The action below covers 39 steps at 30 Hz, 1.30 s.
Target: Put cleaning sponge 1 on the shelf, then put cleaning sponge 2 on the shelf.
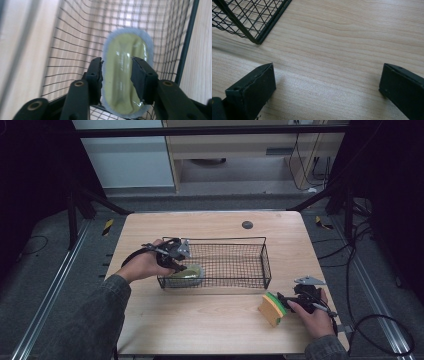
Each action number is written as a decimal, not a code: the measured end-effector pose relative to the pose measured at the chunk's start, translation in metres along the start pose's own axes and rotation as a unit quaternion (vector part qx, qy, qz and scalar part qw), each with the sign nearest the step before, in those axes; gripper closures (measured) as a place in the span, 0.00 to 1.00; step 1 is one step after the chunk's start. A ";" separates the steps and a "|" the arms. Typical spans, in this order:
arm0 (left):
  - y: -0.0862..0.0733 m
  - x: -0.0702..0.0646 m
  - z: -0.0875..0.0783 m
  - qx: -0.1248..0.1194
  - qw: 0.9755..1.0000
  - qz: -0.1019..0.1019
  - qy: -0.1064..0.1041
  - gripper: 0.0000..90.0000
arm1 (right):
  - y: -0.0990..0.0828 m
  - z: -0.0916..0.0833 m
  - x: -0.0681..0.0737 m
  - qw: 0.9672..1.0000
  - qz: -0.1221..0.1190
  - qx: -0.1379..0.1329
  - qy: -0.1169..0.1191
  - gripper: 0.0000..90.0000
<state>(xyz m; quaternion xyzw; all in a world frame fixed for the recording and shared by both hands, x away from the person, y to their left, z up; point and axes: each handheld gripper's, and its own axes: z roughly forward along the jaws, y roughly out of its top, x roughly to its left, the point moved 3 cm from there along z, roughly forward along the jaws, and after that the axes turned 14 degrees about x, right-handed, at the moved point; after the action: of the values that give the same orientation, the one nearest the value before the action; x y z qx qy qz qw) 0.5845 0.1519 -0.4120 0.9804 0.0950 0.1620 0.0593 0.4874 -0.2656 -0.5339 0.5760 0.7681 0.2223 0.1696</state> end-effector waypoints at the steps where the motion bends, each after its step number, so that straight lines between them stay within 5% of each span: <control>1: -0.001 0.002 -0.005 -0.005 1.000 -0.009 0.011 0.63 | 0.000 0.000 0.000 1.000 0.000 0.000 0.000 0.01; 4: -0.007 0.007 -0.019 -0.008 0.997 -0.061 0.048 0.49 | 0.000 0.000 0.000 1.000 0.000 0.000 0.000 0.01; 8: -0.016 0.007 -0.025 -0.017 0.993 -0.099 0.068 0.36 | 0.000 0.000 0.000 1.000 0.000 0.000 0.000 0.01; 13: -0.039 0.005 -0.030 -0.052 0.979 -0.185 0.070 0.17 | 0.000 0.000 0.000 1.000 0.001 0.000 -0.001 0.01; 17: -0.063 0.000 -0.034 -0.089 0.964 -0.243 0.060 0.11 | -0.001 0.000 0.000 1.000 0.001 0.000 -0.001 0.01; 24: -0.102 -0.015 -0.035 -0.105 0.951 -0.281 0.077 0.06 | -0.001 0.000 0.000 1.000 0.004 0.000 0.003 0.01; 27: -0.116 -0.028 -0.026 -0.125 0.940 -0.307 0.079 0.05 | -0.001 -0.001 -0.001 1.000 -0.002 0.000 0.007 0.01; 28: -0.124 -0.040 -0.016 -0.130 0.930 -0.336 0.073 0.05 | -0.001 -0.002 -0.002 1.000 -0.004 0.004 0.011 0.05; 29: -0.124 -0.040 -0.016 -0.130 0.930 -0.336 0.073 0.05 | -0.001 -0.002 -0.002 1.000 -0.004 0.004 0.011 0.05; 30: -0.132 -0.049 -0.003 -0.131 0.922 -0.358 0.066 0.05 | 0.000 -0.006 -0.005 1.000 -0.003 0.010 0.015 0.08; 31: -0.132 -0.049 -0.003 -0.131 0.922 -0.358 0.066 0.05 | 0.000 -0.006 -0.005 1.000 -0.003 0.010 0.015 0.08; 32: -0.140 -0.055 0.011 -0.122 0.916 -0.378 0.058 0.05 | -0.001 -0.012 -0.006 1.000 0.006 0.009 0.011 0.09; 35: -0.147 -0.059 0.020 -0.105 0.914 -0.387 0.058 0.06 | -0.003 -0.020 -0.007 1.000 0.006 0.014 -0.004 0.14; 39: -0.157 -0.065 0.032 -0.094 0.910 -0.402 0.043 0.05 | -0.010 -0.035 -0.007 0.998 -0.008 0.054 -0.021 0.19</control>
<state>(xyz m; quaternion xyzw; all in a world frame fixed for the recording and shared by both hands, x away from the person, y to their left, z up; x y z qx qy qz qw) 0.5083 0.2889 -0.4852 0.8413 0.4677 0.1749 0.2074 0.4632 -0.2796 -0.5097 0.5830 0.7795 0.1670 0.1566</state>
